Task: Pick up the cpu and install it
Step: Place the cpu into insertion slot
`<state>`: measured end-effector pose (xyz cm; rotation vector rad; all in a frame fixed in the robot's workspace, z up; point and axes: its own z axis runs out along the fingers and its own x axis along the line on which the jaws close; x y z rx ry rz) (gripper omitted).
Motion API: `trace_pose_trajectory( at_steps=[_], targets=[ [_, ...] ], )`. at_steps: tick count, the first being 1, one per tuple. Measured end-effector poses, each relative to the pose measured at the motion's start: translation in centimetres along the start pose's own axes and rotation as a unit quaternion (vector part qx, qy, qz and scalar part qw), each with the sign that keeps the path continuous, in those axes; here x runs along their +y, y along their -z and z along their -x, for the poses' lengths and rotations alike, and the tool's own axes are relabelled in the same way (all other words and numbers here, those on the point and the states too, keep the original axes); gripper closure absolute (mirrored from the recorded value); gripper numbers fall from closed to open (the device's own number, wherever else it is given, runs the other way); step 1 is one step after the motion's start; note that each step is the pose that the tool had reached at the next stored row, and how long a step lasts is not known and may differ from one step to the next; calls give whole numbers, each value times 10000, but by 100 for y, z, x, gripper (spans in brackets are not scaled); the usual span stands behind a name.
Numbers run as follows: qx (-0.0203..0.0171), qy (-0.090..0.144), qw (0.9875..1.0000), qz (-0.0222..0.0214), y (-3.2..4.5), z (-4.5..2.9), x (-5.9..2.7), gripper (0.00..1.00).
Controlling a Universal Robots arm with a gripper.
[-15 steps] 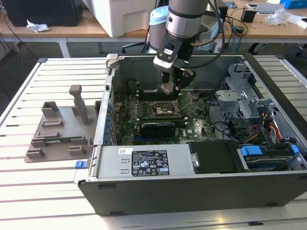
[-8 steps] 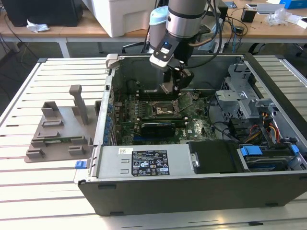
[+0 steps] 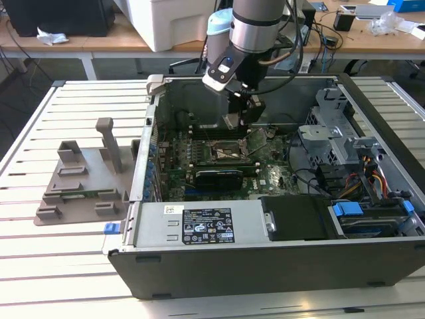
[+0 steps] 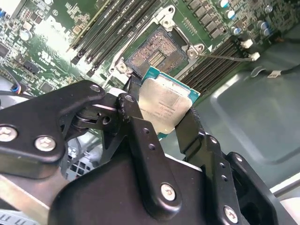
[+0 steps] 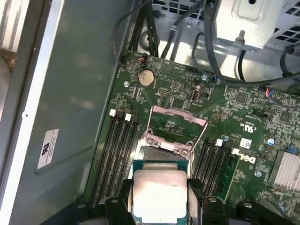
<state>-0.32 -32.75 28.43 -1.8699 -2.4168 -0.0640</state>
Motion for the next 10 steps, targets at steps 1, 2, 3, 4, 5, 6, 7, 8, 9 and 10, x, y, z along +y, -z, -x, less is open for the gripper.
trace_pose_trajectory(
  at_steps=[1, 2, 3, 4, 5, 6, 7, 8, 9, 10],
  targets=[
    [1, -49, 10000, 5, 0, 0, 0, 45],
    [1, -99, 10000, 9, 0, 0, 0, 45],
    [4, -194, 9998, 18, 0, 0, 0, 45],
    [5, -290, 9996, 27, 0, 0, 0, 45],
    [6, -356, 9994, 33, 0, 0, 0, 45],
    [8, -409, 9992, 38, 0, 0, 0, 45],
    [9, -481, 9988, 45, 0, 0, 0, 45],
    [10, -530, 9986, 49, 0, 0, 0, 45],
    [11, -607, 9981, 56, 0, 0, 0, 45],
    [12, -672, 9977, 63, -1, 0, 0, 45]
  ],
)
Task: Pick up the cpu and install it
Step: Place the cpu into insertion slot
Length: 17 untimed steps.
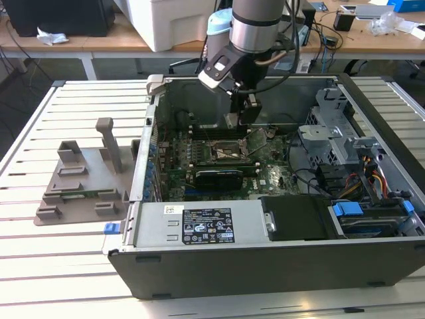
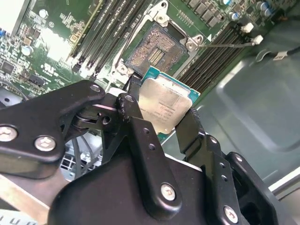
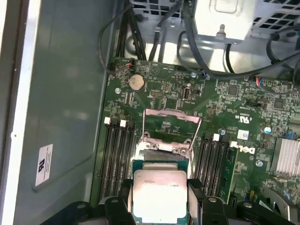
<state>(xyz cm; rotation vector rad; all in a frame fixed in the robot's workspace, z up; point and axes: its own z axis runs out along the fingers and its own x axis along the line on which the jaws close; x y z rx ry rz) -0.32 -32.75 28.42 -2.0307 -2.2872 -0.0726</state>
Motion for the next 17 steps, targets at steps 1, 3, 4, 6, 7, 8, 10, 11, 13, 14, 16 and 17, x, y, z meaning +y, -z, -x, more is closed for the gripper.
trace_pose_trajectory(
  at_steps=[1, 3, 4, 6, 7, 8, 10, 11, 13, 14, 16, 17],
  targets=[
    [1, -66, 10000, 6, 0, 0, 0, 45],
    [2, -211, 9998, 19, 0, 0, 0, 45],
    [3, -340, 9994, 31, 0, 0, 0, 45],
    [2, -550, 9985, 50, 0, 0, 0, 45],
    [-7, -593, 9982, 54, 0, 0, 0, 45],
    [-40, -620, 9981, 54, 0, 0, -1, 45],
    [-418, -633, 9971, 34, 0, 0, 0, 45],
    [-429, -633, 9971, 33, 0, 0, 0, 45],
    [-430, -633, 9971, 33, 0, 0, 0, 45],
    [-431, -633, 9971, 33, 0, 0, 0, 45],
    [-431, -634, 9971, 33, -1, -1, -1, 45],
    [-432, -635, 9970, 33, -6, -4, -4, 45]
  ],
)
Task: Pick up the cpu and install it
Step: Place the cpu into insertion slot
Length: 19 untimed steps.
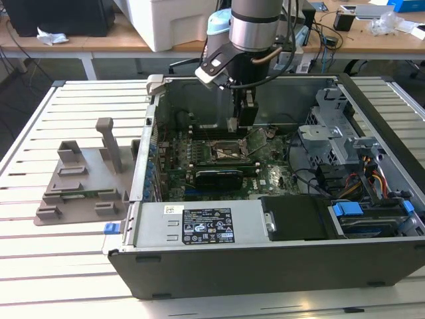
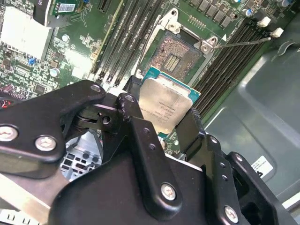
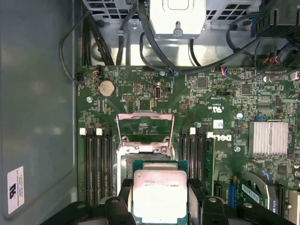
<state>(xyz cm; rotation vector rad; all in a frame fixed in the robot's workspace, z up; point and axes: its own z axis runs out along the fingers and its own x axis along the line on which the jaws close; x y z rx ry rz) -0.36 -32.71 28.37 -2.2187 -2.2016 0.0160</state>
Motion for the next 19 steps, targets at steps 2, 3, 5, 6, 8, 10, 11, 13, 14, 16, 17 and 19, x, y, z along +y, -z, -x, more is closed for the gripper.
trace_pose_trajectory(
  at_steps=[2, 3, 5, 6, 8, 10, 11, 13, 14, 16, 17, 19],
  targets=[
    [-2, 5, 10000, 0, -7, -1, -12, 45],
    [-4, 46, 10000, -1, -11, -5, -17, 45],
    [-7, 233, 9997, -1, -16, -12, -18, 45],
    [-8, 244, 9997, -1, -16, -12, -19, 45],
    [-8, 244, 9997, -1, -16, -12, -19, 45],
    [-8, 244, 9997, -1, -16, -12, -19, 45],
    [-8, 244, 9997, -1, -16, -13, -19, 45],
    [-8, 244, 9997, -1, -17, -13, -19, 45],
    [-8, 244, 9997, -2, -17, -13, -19, 45],
    [-8, 244, 9997, -1, -20, -13, -18, 45],
    [-9, 244, 9997, -1, -26, -13, -18, 45],
    [-13, 244, 9997, -1, -35, -13, -18, 45]
  ],
)
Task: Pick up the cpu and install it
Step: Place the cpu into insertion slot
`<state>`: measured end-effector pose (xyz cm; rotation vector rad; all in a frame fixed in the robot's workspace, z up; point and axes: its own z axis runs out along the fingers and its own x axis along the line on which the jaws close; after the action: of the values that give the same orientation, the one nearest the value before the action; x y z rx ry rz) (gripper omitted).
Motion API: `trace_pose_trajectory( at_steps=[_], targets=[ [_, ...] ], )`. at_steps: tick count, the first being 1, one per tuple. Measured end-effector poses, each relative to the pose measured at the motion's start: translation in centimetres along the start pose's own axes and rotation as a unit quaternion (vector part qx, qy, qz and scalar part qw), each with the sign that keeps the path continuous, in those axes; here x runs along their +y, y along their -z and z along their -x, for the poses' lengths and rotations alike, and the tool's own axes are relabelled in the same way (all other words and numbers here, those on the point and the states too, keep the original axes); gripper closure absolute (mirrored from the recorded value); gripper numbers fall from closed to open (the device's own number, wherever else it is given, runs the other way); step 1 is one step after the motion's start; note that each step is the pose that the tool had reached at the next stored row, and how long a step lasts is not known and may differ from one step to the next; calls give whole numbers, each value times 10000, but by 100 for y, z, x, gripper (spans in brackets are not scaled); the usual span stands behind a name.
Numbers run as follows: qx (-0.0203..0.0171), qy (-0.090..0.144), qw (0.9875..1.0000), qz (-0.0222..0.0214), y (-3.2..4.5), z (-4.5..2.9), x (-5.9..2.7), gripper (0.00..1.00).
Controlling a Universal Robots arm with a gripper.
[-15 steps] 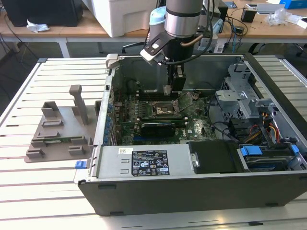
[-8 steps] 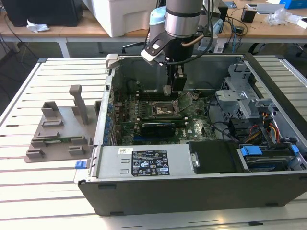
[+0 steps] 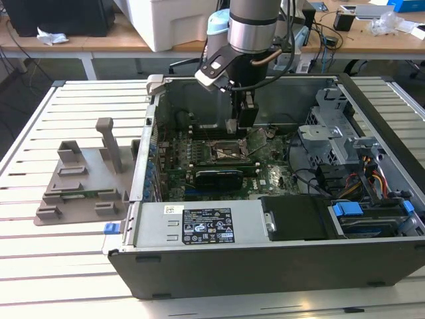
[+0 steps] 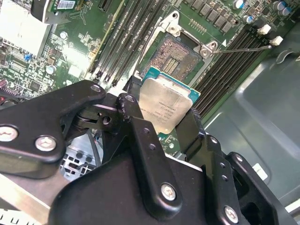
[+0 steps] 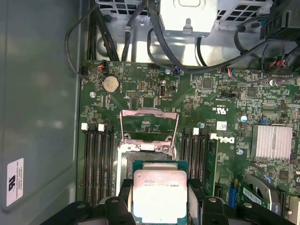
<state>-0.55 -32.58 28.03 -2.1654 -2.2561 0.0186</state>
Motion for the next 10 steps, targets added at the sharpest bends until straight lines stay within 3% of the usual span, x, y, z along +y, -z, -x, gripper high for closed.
trace_pose_trajectory(
  at_steps=[10],
  targets=[
    [-6, 0, 10000, -1, -123, 0, 2, 45]
  ],
)
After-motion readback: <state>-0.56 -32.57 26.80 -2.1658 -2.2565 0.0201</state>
